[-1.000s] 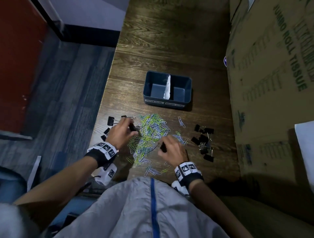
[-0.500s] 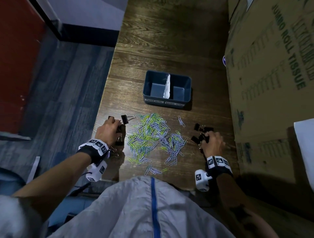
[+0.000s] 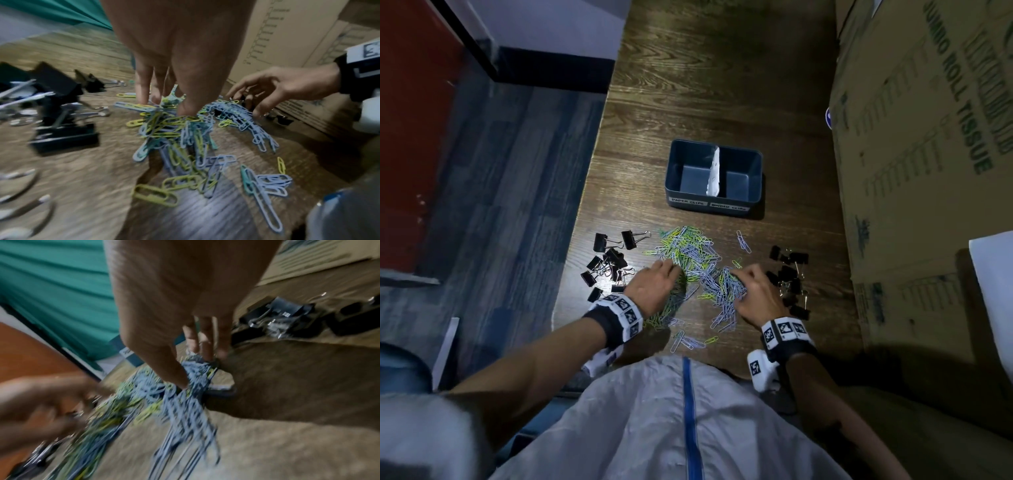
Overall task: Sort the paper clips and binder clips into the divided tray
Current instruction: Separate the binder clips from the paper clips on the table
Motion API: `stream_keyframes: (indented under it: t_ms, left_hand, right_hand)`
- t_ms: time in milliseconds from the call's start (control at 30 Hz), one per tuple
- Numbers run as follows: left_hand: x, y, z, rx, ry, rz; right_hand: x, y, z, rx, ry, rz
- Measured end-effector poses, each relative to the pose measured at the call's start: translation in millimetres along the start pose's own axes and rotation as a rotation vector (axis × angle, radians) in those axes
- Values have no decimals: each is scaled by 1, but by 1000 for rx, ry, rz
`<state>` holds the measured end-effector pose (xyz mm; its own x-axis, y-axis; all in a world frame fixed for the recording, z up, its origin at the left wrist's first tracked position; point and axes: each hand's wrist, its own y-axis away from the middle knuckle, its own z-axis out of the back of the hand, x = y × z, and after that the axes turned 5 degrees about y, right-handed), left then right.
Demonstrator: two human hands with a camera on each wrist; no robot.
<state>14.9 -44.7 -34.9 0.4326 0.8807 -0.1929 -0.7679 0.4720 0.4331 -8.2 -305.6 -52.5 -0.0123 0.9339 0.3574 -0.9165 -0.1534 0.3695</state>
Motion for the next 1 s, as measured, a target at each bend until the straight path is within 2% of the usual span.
stream_keyframes:
  t_ms: [100,200,467,533,667,767,867,933,1000]
  left_hand:
    - [-20,-12,-2,-32,-71,-173]
    - [-32,-18,-7,45,-137,-316]
    - [-1,-1,-11,86,-194,-281]
    - [2,3,-10,48,-208,-264]
    - [-6,2,-8,-111,-166,-271]
    - [-20,-11,-9,-130,-113,-290]
    - [-30,-23,-12,-36,-49,-178]
    - [-31,-27,-12,4,-18,-131]
    - [-31,-29,-9,-10,33,-145]
  right_hand:
    - [9,0,-13,43,44,-24]
    - [15,-3,-26,-2,-29,2]
    - [1,8,-26,-93,-33,-28]
    - [-2,10,-23,-119,4,-19]
    - [7,7,-16,-189,0,9]
    - [20,2,-14,-126,30,35]
    - [36,-1,-19,-1,100,-10]
    - [41,-1,-25,1,112,-51]
    - [43,0,-26,-42,72,-48]
